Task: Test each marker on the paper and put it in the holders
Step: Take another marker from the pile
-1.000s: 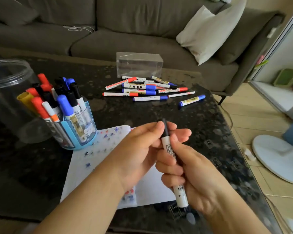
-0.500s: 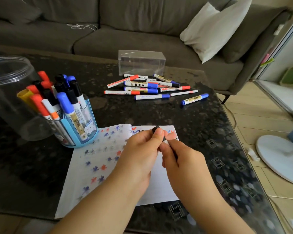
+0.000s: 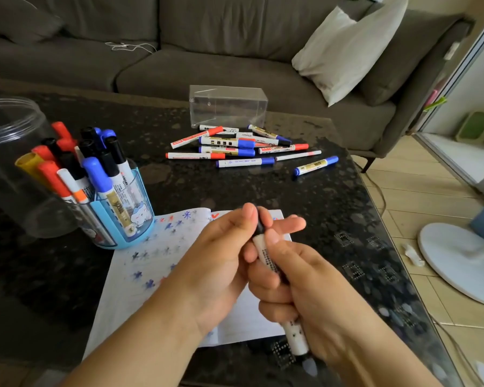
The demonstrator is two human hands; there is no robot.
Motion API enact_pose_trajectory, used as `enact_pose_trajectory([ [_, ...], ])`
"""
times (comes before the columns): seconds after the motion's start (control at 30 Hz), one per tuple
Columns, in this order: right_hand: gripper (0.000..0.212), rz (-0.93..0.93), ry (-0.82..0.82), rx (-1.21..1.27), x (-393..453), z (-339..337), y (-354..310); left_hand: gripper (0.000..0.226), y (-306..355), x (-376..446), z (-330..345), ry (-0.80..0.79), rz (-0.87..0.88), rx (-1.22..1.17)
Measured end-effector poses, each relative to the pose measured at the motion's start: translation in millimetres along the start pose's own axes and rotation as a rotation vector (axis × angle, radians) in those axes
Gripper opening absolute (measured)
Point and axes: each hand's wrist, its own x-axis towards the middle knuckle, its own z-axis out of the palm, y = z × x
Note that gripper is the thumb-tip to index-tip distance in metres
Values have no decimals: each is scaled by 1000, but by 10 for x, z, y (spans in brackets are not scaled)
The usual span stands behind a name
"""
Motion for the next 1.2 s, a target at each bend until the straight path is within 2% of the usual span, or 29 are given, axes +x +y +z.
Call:
enact_pose_trajectory([
  [0.1, 37, -246, 240, -628, 32, -28, 86, 28, -54, 68, -33, 148, -37, 66],
  [0.17, 38, -378, 307, -1082, 44, -39, 168, 30, -59, 152, -114, 312, -63, 19],
  [0.23, 34, -414, 304, -1253, 25, -31, 245, 29, -26, 205, -176, 390, -69, 40],
  [0.37, 32, -338, 355, -1205, 2, -68, 263, 31, 1, 166, -220, 393, 0, 235],
  [0.53, 24, -223, 379, -889, -26, -191, 80, 28, 34, 154, -298, 617, 35, 438],
  [0.63, 39, -220, 381, -671, -24, -305, -8, 25, 37, 139, -317, 604, 43, 618],
  [0.73, 25, -196, 384, -270, -2, -344, -128, 14, 11, 138, -342, 539, 64, 828],
  [0.8, 29, -164, 353, 69, 41, -388, -180, 12, -14, 155, -376, 498, 89, 941],
  [0.83, 30, -171, 345, 147, 71, -419, -195, 11, -28, 166, -394, 477, 87, 994],
  [0.9, 28, -181, 339, 108, 128, -473, -182, 6, -66, 196, -423, 438, 91, 1062],
  [1.0, 13, -177, 443, -303, 218, -550, -102, 6, -126, 215, -424, 376, 85, 1159],
  [1.07, 19, -175, 536, -604, 259, -598, -46, 14, -179, 223, -422, 340, 75, 1257],
  [1.2, 31, -212, 592, -796, 314, -653, 3, 18, -247, 247, -401, 285, 103, 1373],
])
